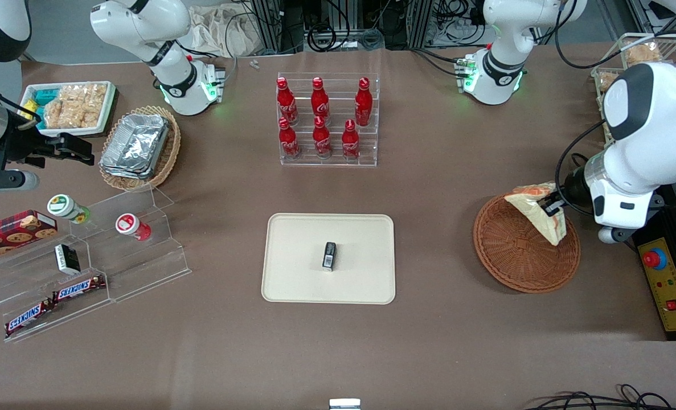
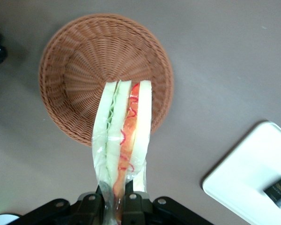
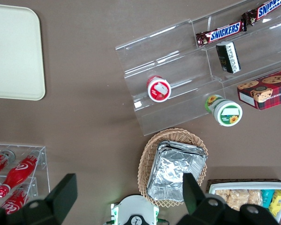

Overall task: Place sandwich from basket to tray
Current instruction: 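Carry the sandwich over the white tray beside the black tissue pack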

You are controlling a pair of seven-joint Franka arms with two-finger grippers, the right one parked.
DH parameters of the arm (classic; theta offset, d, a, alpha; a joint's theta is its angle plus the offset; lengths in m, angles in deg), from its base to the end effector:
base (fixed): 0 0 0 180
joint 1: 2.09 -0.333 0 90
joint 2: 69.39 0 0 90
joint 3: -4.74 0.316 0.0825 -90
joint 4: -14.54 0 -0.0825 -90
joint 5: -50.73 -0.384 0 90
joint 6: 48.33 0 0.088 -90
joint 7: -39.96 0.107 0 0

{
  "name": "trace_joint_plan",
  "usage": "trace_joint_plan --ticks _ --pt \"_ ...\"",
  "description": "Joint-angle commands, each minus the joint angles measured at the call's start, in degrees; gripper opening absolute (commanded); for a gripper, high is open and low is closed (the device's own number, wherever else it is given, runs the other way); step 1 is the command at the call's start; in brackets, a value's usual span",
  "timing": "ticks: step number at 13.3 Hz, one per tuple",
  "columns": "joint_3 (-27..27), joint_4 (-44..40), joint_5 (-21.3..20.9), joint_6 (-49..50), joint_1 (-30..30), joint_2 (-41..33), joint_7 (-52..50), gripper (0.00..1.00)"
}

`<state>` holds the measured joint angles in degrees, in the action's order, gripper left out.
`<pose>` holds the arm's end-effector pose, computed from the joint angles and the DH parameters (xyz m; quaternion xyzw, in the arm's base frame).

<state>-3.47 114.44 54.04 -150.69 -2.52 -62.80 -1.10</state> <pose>0.5841 -0.0816 0.4954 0.9548 0.2930 -0.0473 0.0183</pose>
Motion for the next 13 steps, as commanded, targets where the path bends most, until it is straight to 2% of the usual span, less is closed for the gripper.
trace_joint_plan --ticks 1,3,5,8,13 --pt "-6.18 -4.0 -1.11 1.73 -0.01 1.85 1.49 0.0" --pt "-11.89 -4.09 -2.86 1.37 0.43 3.16 4.91 0.0" --pt "-15.86 -4.0 -7.33 0.85 2.27 4.75 6.86 0.0" --pt "-16.66 -4.0 -9.64 -5.11 8.5 9.05 5.81 0.0" --pt "-16.49 -7.34 -10.86 -16.71 13.79 22.22 5.19 0.0"
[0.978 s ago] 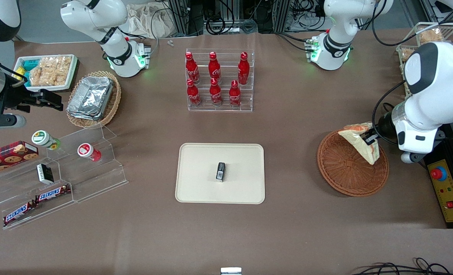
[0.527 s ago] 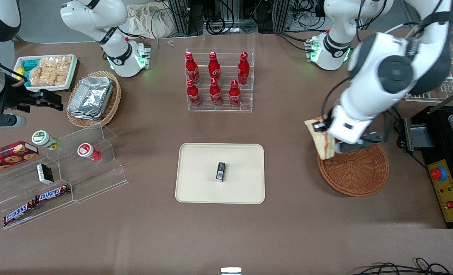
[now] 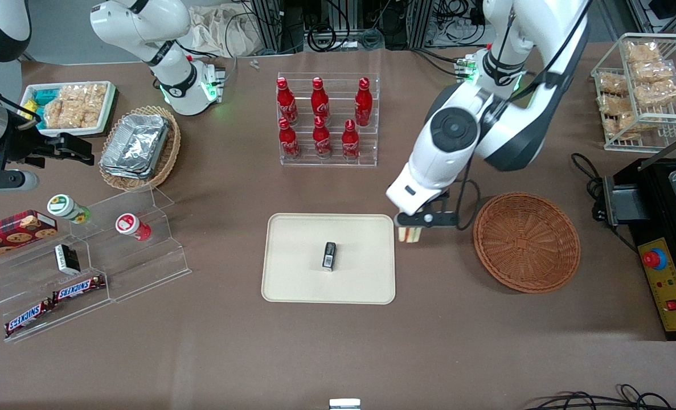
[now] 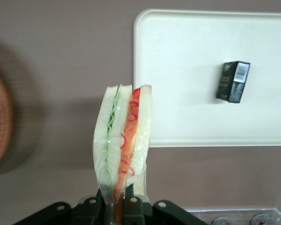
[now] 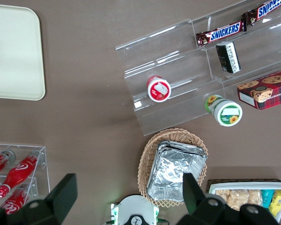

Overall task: Place sandwich from basket to tray
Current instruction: 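Carry the sandwich over the white tray beside the black tissue pack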

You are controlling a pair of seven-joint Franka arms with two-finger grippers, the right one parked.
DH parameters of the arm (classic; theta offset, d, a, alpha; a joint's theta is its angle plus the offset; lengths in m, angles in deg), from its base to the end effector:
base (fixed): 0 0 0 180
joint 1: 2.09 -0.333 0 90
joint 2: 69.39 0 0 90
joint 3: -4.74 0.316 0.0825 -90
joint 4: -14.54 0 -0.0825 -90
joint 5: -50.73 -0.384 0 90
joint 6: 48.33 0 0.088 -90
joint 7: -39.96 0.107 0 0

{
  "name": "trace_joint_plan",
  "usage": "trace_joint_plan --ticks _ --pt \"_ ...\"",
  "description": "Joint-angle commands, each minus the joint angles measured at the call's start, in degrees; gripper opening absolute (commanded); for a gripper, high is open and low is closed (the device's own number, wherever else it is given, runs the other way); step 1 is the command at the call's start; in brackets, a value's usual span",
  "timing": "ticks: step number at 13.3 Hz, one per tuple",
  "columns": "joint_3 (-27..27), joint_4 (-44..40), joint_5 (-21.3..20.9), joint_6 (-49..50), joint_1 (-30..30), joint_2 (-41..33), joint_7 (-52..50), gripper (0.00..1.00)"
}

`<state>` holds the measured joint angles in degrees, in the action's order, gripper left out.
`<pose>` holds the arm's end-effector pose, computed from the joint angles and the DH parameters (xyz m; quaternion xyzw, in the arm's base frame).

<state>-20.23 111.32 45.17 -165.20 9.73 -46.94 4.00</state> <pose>0.5437 -0.3645 0.3880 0.9992 -0.0149 -0.0236 0.0295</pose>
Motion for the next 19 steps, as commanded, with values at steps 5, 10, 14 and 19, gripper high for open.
trace_joint_plan --ticks 5,10,14,19 --pt "0.27 -6.59 -11.75 -8.37 3.04 15.59 -6.31 0.0" --pt "0.18 -10.11 -11.67 -8.37 3.73 19.82 -6.4 0.0" --pt "0.27 -11.97 -11.41 -8.46 4.71 21.93 -7.63 0.06" --pt "0.27 -11.88 -10.97 -8.37 4.71 21.94 -9.04 0.99"
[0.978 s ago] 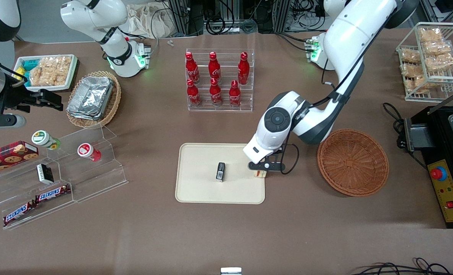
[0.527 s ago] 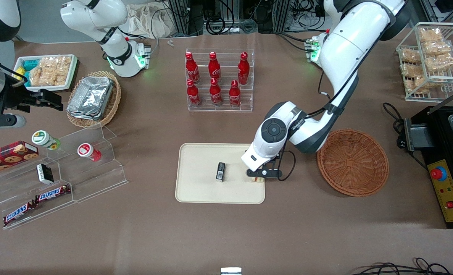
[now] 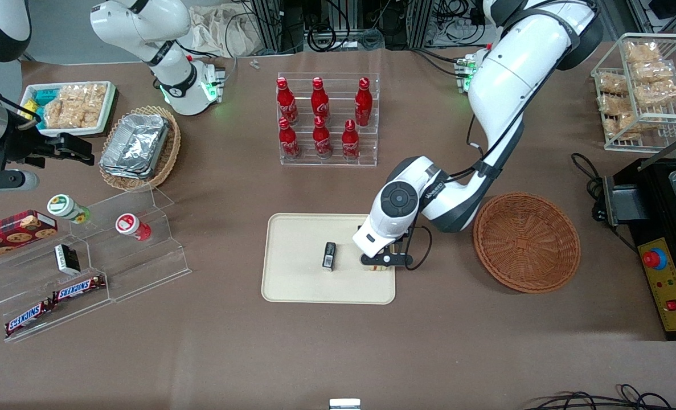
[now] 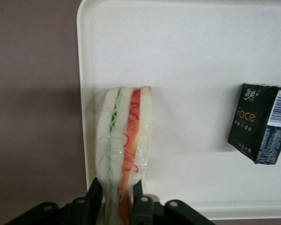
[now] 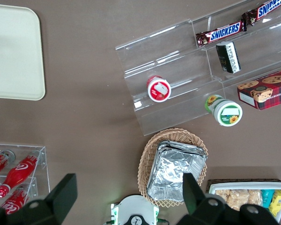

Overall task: Place sandwich from basket to tray
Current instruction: 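Lower the sandwich onto the tray, open the left gripper, lift away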

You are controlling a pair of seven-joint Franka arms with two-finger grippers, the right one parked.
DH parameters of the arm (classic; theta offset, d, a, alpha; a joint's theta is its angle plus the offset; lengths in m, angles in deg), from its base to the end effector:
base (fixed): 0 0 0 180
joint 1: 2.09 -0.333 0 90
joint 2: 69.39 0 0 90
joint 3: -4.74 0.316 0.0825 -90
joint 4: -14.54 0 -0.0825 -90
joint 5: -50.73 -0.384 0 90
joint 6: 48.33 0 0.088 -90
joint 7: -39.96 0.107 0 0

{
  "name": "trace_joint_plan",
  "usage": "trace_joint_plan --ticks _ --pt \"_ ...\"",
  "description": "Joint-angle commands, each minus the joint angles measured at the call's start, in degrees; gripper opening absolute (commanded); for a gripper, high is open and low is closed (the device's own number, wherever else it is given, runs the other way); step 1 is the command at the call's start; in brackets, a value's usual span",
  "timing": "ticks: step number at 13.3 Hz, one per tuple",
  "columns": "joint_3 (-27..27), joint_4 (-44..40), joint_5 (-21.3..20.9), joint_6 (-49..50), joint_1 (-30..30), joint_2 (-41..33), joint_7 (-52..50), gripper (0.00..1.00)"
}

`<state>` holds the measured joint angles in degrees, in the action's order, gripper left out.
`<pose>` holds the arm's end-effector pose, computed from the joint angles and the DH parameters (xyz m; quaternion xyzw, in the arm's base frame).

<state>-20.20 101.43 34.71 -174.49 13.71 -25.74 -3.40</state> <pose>0.5749 -0.4154 0.2411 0.9993 -0.0068 -0.0233 0.0269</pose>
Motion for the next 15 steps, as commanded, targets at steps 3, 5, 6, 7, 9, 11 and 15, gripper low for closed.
trace_joint_plan --ticks 3,5,6,7,9,11,15 --pt "0.16 -1.89 2.46 3.62 0.11 -0.57 -1.56 0.99" --pt "0.16 -2.07 5.46 8.54 -0.94 -2.68 -0.77 1.0" --pt "0.07 -1.98 6.17 11.43 -2.08 -3.9 -0.41 0.99" --pt "-0.01 -2.07 6.96 15.2 -2.61 -5.48 -0.15 0.99" --pt "0.07 -1.98 9.15 23.37 -3.84 -9.52 4.31 0.99" --pt "0.07 -1.8 10.74 31.2 -6.73 -13.3 10.02 0.99" --pt "0.16 -1.28 10.92 39.22 -12.45 -19.9 19.08 0.99"
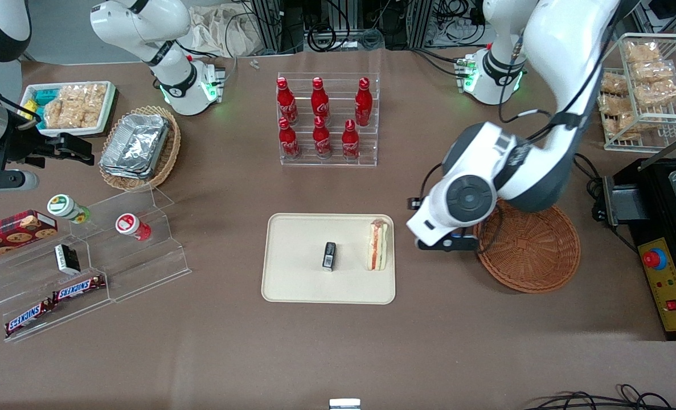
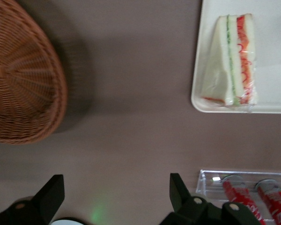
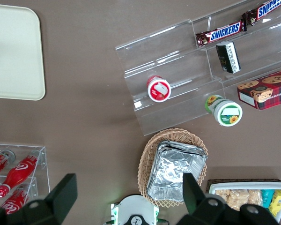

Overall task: Place sandwich from basket to tray
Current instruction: 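Lower the sandwich onto the tray, open the left gripper, lift away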

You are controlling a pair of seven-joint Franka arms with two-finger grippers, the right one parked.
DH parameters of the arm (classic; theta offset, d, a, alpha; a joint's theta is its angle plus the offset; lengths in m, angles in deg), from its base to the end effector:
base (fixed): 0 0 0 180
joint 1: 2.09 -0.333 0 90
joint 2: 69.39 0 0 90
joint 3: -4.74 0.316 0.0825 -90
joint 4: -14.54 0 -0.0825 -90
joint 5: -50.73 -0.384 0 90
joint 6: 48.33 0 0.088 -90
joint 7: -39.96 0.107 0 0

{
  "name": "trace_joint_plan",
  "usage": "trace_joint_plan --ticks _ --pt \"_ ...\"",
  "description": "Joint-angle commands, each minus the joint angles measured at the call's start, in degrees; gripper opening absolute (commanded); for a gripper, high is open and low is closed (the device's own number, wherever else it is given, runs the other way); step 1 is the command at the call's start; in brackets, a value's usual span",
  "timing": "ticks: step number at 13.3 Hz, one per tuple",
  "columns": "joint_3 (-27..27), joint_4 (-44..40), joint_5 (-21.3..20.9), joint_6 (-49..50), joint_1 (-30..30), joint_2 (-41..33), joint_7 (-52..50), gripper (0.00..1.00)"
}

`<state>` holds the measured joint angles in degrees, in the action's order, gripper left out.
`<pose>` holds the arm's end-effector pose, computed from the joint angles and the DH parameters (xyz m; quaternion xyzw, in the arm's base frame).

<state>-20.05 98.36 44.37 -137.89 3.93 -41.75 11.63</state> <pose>0.5819 -0.2839 0.4008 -0.9844 0.0252 0.1686 0.0434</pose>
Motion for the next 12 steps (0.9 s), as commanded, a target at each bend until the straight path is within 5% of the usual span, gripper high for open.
trace_joint_plan --ticks 1,6,12 --pt "0.0 1.79 1.26 4.03 -4.25 -5.38 6.07 0.99" --pt "0.27 1.97 0.13 7.2 -13.57 -12.51 20.13 1.0" --pt "0.27 1.7 -0.05 8.7 -21.22 -14.62 20.5 1.0"
